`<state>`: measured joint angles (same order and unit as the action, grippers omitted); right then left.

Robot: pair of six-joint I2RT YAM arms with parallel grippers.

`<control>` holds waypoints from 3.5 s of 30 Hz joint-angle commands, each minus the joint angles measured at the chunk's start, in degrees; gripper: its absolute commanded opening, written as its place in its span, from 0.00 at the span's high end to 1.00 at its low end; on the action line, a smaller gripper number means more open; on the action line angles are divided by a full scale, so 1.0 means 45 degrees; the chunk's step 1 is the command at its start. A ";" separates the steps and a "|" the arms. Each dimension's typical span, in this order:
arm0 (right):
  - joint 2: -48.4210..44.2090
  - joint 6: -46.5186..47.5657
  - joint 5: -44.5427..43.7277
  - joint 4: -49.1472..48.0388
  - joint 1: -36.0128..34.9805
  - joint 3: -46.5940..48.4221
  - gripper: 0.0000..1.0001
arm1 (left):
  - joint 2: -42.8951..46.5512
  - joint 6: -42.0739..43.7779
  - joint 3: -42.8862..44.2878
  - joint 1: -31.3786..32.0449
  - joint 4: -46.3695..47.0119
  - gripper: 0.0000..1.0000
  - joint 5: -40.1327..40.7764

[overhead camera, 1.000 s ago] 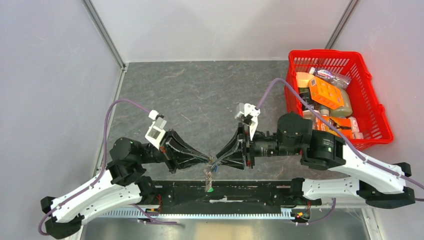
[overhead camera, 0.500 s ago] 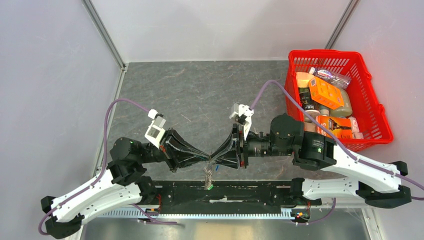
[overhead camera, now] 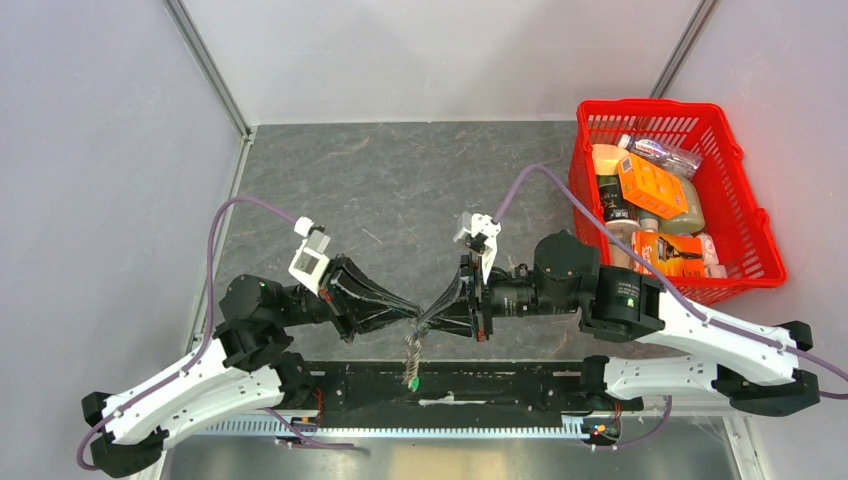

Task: Put the keys on the keyring

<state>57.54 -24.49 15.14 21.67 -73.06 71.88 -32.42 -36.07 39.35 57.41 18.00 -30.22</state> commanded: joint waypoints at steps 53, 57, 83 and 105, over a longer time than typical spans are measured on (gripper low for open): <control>0.6695 0.4754 0.3690 1.1342 0.0042 1.1874 1.00 | 0.0406 -0.0606 0.0855 0.0054 -0.1786 0.69 -0.1840; 0.6844 0.4754 0.3570 1.1338 0.0078 1.2022 1.00 | 0.0428 -0.0709 0.0751 0.0051 -0.1657 0.69 -0.1951; 0.6627 0.4721 0.3731 1.0933 0.0161 1.1903 0.90 | 0.0592 -0.0655 0.0341 0.0056 -0.1207 0.98 -0.1704; 0.1809 0.0881 0.1261 0.2160 0.0161 0.4118 0.56 | 0.2402 -0.1612 -0.2342 0.0060 0.3449 0.98 0.2241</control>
<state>67.70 -14.81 24.60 44.27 -72.49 95.24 -23.62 -41.06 29.69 57.63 24.95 -26.79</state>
